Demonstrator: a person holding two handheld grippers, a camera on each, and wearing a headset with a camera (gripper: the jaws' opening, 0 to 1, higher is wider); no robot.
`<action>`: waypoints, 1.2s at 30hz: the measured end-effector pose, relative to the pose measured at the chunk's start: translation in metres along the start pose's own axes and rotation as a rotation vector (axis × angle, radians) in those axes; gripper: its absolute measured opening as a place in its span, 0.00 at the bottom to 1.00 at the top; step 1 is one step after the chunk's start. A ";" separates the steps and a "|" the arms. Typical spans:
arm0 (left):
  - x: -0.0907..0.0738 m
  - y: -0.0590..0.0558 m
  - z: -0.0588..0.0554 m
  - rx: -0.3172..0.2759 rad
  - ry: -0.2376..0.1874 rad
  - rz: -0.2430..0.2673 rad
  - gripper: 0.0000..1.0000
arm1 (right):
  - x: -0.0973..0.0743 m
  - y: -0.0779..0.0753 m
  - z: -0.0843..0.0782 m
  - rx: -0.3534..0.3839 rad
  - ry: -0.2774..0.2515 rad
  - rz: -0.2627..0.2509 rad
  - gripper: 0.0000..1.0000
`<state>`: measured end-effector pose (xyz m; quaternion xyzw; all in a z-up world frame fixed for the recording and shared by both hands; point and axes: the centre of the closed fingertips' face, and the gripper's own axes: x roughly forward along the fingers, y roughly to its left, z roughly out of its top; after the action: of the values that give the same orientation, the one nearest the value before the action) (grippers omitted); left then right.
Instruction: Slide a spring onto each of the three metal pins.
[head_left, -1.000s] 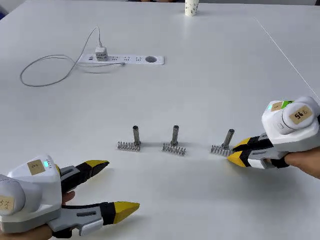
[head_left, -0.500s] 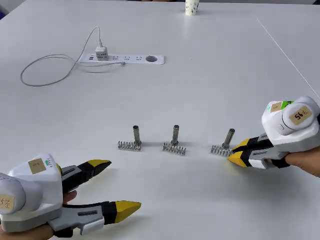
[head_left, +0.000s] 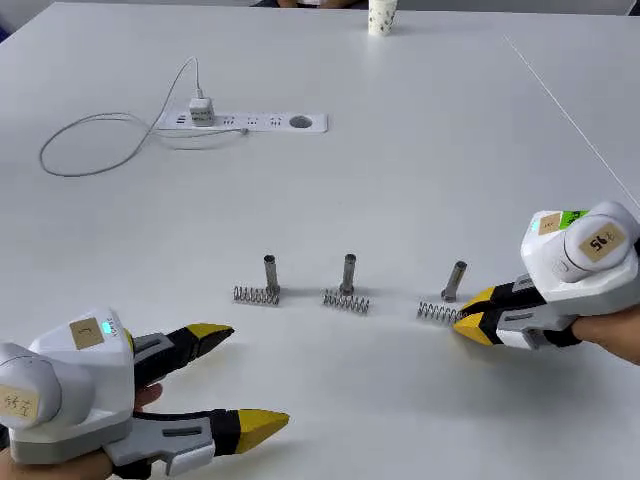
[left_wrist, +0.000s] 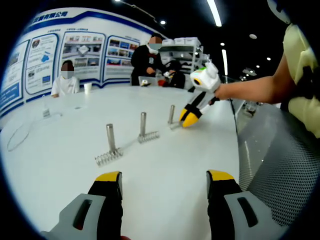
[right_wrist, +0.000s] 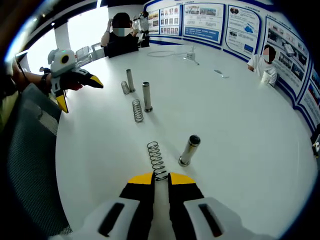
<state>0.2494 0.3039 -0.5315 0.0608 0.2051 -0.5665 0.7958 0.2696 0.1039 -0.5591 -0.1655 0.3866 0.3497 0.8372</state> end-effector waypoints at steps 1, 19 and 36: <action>0.001 -0.001 0.001 0.004 0.000 -0.006 0.69 | 0.000 0.002 0.001 -0.002 -0.001 0.003 0.12; 0.024 -0.011 0.010 0.095 0.032 -0.093 0.67 | 0.001 0.041 0.027 -0.087 -0.013 0.095 0.12; 0.043 -0.018 0.018 0.114 0.017 -0.128 0.56 | 0.010 0.072 0.049 -0.172 -0.012 0.166 0.12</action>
<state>0.2495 0.2542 -0.5293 0.0973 0.1826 -0.6263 0.7516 0.2494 0.1859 -0.5354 -0.2022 0.3626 0.4507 0.7902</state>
